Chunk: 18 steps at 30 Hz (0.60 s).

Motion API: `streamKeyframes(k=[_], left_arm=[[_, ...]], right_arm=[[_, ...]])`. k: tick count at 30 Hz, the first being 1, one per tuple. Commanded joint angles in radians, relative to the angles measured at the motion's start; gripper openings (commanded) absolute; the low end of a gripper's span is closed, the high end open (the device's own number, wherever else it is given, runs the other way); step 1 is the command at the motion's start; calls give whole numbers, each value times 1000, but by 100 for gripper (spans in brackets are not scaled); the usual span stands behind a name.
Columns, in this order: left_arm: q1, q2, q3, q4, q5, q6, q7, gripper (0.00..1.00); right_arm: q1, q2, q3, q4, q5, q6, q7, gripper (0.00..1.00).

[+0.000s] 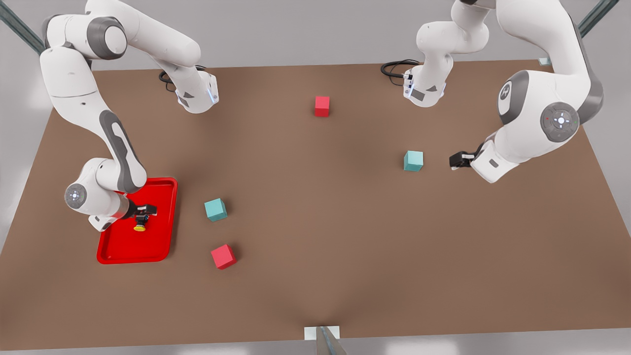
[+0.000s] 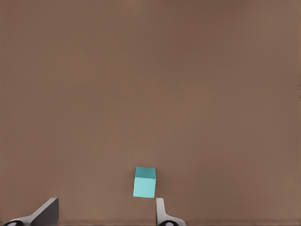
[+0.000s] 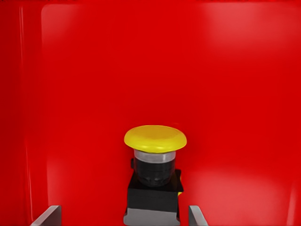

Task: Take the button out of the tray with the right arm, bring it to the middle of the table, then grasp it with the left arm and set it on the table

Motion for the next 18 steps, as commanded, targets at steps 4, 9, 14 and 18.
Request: streamKeyframes(k=[4,9,14,18], left_arm=[[-1,3,-2,0,27,-2,-11,100],[-1,3,-4,0,30,9,-11,100],[-1,6,-4,0,31,11,-11,100],[-1,6,-10,0,68,15,-14,100]], right_arm=[[0,7,-2,-2,-32,24,28,100],[-26,-4,-2,-25,-32,18,-49,100],[-23,-6,0,-82,-30,87,-42,100],[-34,1,-2,-82,-32,87,-46,100]])
